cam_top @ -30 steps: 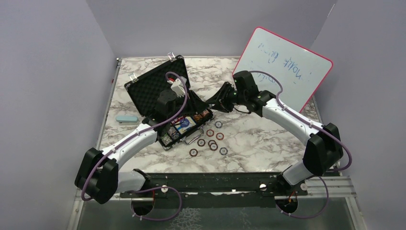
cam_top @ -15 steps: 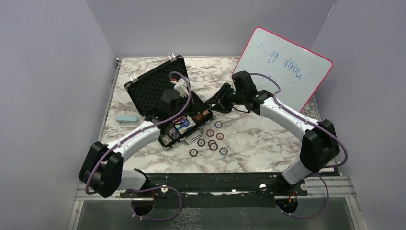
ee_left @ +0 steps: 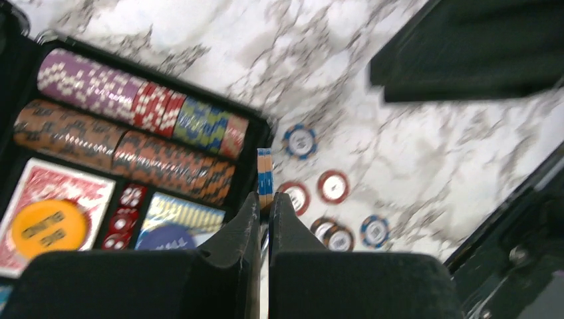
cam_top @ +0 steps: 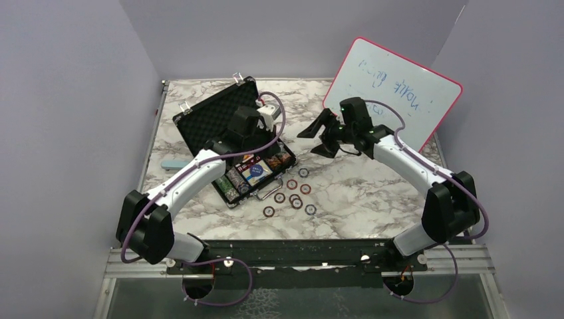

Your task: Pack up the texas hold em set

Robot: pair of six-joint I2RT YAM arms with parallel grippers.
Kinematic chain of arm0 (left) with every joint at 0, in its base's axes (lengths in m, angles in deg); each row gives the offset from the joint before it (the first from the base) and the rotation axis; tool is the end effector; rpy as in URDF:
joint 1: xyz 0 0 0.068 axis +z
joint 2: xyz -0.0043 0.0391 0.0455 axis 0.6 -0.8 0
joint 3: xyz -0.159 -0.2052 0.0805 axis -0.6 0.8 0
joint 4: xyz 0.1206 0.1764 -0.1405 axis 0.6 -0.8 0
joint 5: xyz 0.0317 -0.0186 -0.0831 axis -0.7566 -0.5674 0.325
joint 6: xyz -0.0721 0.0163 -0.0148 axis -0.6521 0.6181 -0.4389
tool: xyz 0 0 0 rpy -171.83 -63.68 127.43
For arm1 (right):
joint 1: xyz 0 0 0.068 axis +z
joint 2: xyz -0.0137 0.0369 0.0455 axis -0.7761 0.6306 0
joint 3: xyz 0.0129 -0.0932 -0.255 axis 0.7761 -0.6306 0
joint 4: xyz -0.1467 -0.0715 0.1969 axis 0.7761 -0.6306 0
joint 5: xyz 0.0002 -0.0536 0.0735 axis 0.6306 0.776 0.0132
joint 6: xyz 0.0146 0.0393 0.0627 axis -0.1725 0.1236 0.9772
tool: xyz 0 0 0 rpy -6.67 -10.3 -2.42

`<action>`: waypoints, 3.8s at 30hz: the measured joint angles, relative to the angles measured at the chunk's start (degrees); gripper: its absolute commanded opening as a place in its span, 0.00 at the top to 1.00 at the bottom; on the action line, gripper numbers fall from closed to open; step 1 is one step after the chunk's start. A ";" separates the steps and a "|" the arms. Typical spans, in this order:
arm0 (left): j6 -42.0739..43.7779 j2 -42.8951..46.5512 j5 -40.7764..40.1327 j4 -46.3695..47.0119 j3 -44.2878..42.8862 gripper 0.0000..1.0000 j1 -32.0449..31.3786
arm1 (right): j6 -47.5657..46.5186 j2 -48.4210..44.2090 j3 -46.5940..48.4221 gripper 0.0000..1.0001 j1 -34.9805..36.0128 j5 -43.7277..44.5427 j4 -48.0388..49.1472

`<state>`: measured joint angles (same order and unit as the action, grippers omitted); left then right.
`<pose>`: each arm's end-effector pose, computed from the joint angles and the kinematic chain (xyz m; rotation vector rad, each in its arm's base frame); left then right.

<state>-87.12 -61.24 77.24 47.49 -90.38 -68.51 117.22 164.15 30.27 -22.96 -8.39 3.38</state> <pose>0.2720 -0.1869 0.2750 0.4885 2.1527 -0.7378 0.3070 0.1881 0.2611 0.5625 2.4684 1.1667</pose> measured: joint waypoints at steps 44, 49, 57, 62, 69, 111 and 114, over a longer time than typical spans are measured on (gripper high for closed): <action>7.85 -15.54 -16.70 -45.92 -10.75 0.97 0.00 | -2.38 1.60 -3.23 0.27 -4.15 -0.17 -4.52; 7.91 -16.79 -15.78 -46.27 -10.78 0.95 0.00 | -2.40 2.47 -2.78 0.27 -4.15 -0.31 -4.52; 7.17 -19.17 -16.17 -47.54 -12.46 0.84 0.00 | -2.45 3.04 -2.38 0.27 -4.17 -0.48 -4.57; 6.60 -19.50 -17.14 -47.95 -12.46 0.78 0.00 | -2.71 3.21 -1.62 0.27 -4.17 -0.57 -4.57; 6.01 -19.50 -18.23 -48.63 -12.46 0.93 0.00 | -3.06 3.23 -1.60 0.27 -4.33 -0.70 -4.61; 3.48 -14.10 -24.96 -47.52 -19.10 0.52 -0.24 | -14.05 3.04 -1.62 0.30 -3.41 1.18 -4.52; 2.93 -9.64 -26.43 -43.43 -21.66 0.47 -0.24 | -18.40 3.04 -1.62 0.29 -1.09 4.76 -5.03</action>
<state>-84.19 -70.88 50.82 4.06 -112.04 -68.75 98.81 167.19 28.65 -24.05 -3.63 -1.65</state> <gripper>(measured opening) 0.476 0.706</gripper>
